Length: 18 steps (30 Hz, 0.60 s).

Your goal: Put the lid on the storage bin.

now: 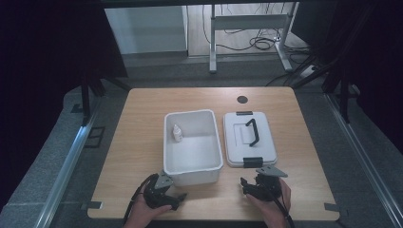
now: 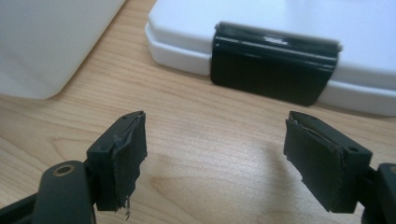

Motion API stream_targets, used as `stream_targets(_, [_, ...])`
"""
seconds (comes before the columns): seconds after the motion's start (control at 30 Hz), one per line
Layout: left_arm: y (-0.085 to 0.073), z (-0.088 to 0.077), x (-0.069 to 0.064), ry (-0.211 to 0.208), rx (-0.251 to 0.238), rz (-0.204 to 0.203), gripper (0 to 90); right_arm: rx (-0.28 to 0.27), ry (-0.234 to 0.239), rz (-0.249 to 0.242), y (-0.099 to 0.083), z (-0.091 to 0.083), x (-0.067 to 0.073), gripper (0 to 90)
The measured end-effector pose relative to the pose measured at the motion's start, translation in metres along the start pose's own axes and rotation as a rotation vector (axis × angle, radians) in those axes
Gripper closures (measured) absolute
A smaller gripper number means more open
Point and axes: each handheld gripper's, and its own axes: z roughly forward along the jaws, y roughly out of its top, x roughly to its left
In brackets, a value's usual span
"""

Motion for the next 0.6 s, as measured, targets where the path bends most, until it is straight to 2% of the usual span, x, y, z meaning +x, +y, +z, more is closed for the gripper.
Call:
stream_targets(0.33, [0.0001, 0.0002, 0.0000, 0.001, 0.000, 0.000, 11.1, 0.018, 0.000, 0.039, 0.0011, -0.0039, -0.0002, 25.6])
stream_targets(0.47, [0.0001, 0.0002, 0.0000, 0.000, 0.000, 0.000, 11.1, 0.031, -0.003, 0.042, 0.0018, -0.0044, 0.0005, 27.1])
stream_targets(0.6, [0.0001, 0.0003, -0.0002, 0.002, 0.000, -0.001, 11.1, 0.019, -0.009, 0.035, 0.0032, -0.0081, 0.0008, 28.1])
